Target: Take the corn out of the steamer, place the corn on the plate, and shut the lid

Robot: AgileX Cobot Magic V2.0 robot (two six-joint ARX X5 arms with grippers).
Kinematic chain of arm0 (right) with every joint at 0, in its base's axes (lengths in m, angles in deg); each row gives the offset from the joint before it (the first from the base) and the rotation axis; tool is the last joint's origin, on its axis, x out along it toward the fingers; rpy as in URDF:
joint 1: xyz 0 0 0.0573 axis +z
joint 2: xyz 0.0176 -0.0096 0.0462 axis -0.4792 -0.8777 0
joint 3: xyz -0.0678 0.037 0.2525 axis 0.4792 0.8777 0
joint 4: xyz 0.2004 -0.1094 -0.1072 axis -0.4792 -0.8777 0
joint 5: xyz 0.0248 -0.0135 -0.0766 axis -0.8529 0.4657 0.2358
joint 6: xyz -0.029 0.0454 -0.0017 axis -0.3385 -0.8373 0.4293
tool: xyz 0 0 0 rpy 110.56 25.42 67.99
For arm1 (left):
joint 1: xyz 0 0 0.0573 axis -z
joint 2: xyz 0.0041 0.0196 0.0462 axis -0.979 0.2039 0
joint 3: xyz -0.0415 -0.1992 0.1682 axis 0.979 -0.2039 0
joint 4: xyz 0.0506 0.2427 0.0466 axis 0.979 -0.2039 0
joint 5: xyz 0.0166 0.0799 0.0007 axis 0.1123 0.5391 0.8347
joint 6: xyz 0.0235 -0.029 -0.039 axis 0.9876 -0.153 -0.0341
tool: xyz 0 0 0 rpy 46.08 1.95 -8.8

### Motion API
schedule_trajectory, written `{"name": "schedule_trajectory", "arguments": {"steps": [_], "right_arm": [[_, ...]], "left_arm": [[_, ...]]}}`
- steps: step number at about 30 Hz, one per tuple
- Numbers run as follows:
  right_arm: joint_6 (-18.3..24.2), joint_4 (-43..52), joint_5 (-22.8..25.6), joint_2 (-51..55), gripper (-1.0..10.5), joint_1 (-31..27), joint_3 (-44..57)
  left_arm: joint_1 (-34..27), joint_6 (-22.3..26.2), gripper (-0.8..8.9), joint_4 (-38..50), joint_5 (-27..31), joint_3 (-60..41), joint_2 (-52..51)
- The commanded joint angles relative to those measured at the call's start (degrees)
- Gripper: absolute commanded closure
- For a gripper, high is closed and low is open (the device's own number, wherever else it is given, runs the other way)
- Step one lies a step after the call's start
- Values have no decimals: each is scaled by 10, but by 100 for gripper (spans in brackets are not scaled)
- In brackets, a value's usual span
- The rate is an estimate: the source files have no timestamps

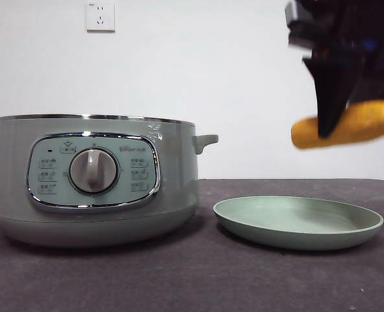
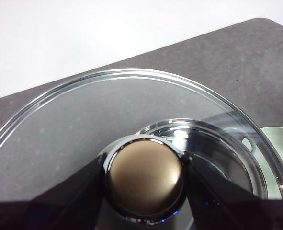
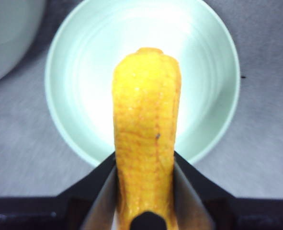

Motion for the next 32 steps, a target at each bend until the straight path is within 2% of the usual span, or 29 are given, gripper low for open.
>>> {"name": "schedule_trajectory", "arguments": {"steps": [1, 5, 10, 21, 28, 32], "right_arm": [[-11, 72, 0, -1, 963, 2, 49], [-12, 153, 0, -9, 963, 2, 92], [-11, 214, -1, -34, 963, 2, 99], [-11, 247, -2, -110, 962, 2, 99], [-11, 252, 1, -122, 675, 4, 99], [-16, 249, 0, -122, 656, 4, 99]], "left_arm": [[3, 0, 822, 28, 1, 4, -2], [3, 0, 822, 28, -1, 4, 4], [3, 0, 822, 31, -13, 4, 7], [3, 1, 822, 33, -13, 4, 8], [3, 1, 822, 33, -14, 4, 8], [3, 1, 822, 33, -14, 4, 13]]}}
